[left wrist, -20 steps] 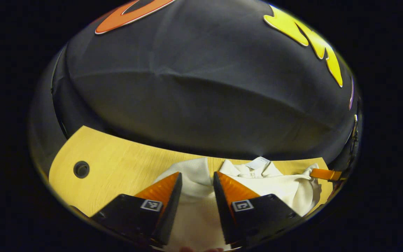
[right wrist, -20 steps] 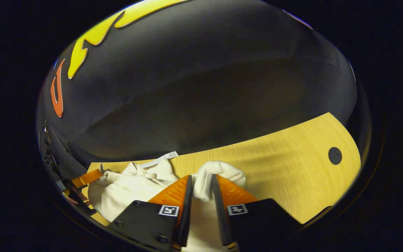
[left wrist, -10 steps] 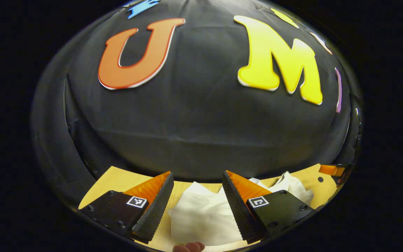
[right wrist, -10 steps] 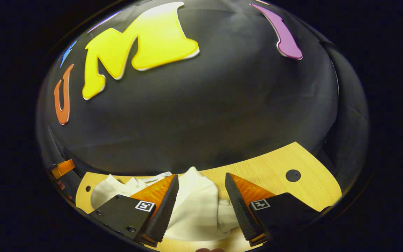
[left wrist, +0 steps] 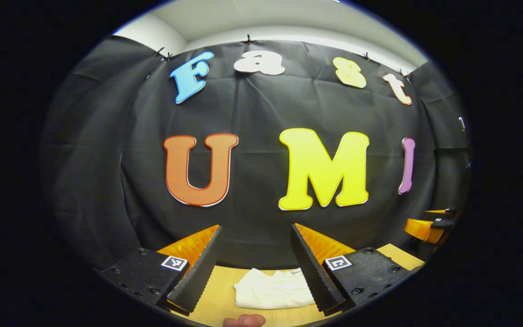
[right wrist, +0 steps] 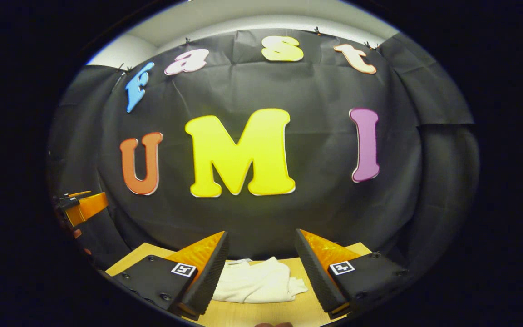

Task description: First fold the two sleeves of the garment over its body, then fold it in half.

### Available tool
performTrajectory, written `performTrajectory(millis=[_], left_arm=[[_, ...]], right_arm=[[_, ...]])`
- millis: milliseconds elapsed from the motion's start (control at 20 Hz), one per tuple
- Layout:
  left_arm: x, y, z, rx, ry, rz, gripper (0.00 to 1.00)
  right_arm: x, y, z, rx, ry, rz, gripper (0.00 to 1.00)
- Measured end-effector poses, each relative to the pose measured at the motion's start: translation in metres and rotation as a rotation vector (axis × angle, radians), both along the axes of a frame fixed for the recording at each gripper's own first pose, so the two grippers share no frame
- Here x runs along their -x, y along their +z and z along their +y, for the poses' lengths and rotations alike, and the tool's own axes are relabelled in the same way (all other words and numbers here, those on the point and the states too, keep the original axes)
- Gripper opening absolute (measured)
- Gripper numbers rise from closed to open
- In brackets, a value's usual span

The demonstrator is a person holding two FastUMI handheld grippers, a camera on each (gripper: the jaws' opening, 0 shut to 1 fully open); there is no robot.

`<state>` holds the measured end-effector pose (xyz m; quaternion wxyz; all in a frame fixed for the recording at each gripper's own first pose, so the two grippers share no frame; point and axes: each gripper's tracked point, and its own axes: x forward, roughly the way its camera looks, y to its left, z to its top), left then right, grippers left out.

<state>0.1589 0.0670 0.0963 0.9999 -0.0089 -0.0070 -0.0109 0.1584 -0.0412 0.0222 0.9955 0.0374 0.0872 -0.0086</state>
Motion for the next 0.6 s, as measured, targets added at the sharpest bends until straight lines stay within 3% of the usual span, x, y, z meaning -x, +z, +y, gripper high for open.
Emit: performTrajectory(millis=[50,100,300,600], left_arm=[[0.015,0.010,-0.004,0.002,0.000,-0.018,1.00],[0.025,0.017,-0.009,0.006,-0.001,-0.028,0.94],[0.079,0.030,-0.032,0.009,-0.038,-0.045,0.95],[0.123,0.013,-0.039,-0.013,-0.009,-0.060,0.96]], right_arm=[[0.016,0.013,0.002,0.010,-0.004,-0.024,0.91],[0.032,0.022,0.002,0.015,-0.013,-0.050,0.90],[0.087,0.045,0.014,0.004,-0.019,-0.116,0.92],[0.134,0.027,0.023,0.073,-0.010,-0.129,0.93]])
